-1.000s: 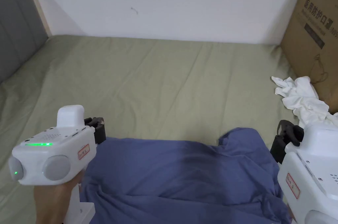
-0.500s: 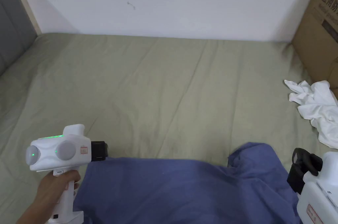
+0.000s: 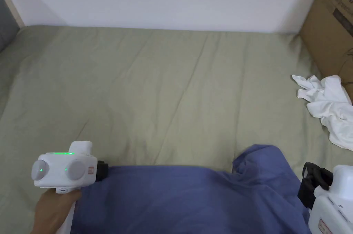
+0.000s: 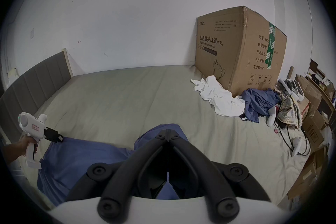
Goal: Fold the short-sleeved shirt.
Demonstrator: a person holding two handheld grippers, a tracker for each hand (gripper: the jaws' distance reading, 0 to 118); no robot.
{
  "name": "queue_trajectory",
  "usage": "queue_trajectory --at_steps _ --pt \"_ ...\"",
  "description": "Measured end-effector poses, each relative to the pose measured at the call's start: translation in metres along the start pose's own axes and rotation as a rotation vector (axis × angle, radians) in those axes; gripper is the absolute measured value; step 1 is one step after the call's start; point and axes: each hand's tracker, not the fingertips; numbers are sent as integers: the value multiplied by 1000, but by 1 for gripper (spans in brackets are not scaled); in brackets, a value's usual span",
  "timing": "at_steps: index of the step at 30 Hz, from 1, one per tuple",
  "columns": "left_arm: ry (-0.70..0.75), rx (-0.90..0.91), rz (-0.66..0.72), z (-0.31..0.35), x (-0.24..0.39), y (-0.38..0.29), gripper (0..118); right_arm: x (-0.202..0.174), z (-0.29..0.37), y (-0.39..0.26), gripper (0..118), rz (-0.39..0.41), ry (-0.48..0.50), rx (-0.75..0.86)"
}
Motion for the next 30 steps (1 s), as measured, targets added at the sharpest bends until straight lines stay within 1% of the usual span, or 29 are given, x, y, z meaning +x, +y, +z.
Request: queue_trajectory --at_steps 1,2,3,4,6,8,9,10,11,13,14,15,20,21,22,23,24,25,26,27,28,29,30 --pt "-27 -1 -6 1 0 0 21 1 -1 0 2 -1 -1 -2" --pt "-26 1 -18 4 2 1 10 3 -3 0 2 -3 -1 -6" --pt "0 24 -53 7 3 0 9 5 -5 1 2 -5 -2 -10" --pt "-44 35 -63 11 2 -1 8 9 -9 1 2 -10 -1 -16" --pt "-44 53 -56 23 2 -4 8 18 -24 4 4 -28 10 -54" --pt "-72 124 -46 40 1 -7 8 31 -46 4 4 -30 20 -117" --pt "-87 136 -32 50 -1 -9 8 36 -60 5 10 -32 33 -160" --pt "-109 153 -21 58 -3 -11 8 42 -73 4 26 -39 46 -200" --pt "-127 176 -12 67 -3 -13 8 47 -88 3 47 -46 51 -240" --pt "-138 195 -7 81 -5 -18 8 55 -118 -3 104 -59 49 -316" --pt "-149 207 -5 87 -6 -20 8 59 -133 -7 113 -50 35 -348" --pt "-152 208 -6 96 -3 -22 8 61 -147 -10 114 -40 36 -373" --pt "-168 221 9 106 -1 -23 8 64 -199 -27 113 12 -1 -497" --pt "-175 220 16 107 -2 -23 8 64 -206 -30 110 14 10 -517" --pt "-177 218 21 107 -2 -23 8 63 -210 -32 100 13 5 -523" --pt "-180 219 27 98 -5 -24 8 60 -214 -34 85 34 -4 -537" --pt "-181 217 31 98 -5 -24 8 56 -216 -38 67 60 -10 -548" --pt "-180 214 33 98 -5 -24 8 53 -216 -40 55 83 -22 -557" --pt "-179 212 36 97 -6 -25 8 49 -213 -40 49 80 -2 -549" --pt "-178 210 40 94 -8 -25 8 46 -206 -41 38 92 11 -520" --pt "-179 208 46 94 -10 -25 8 44 -201 -40 12 109 21 -521" --pt "-180 205 57 93 -12 -26 8 42 -199 -39 7 119 20 -527" --pt "-183 202 72 93 -14 -27 8 40 -194 -39 5 145 6 -513"
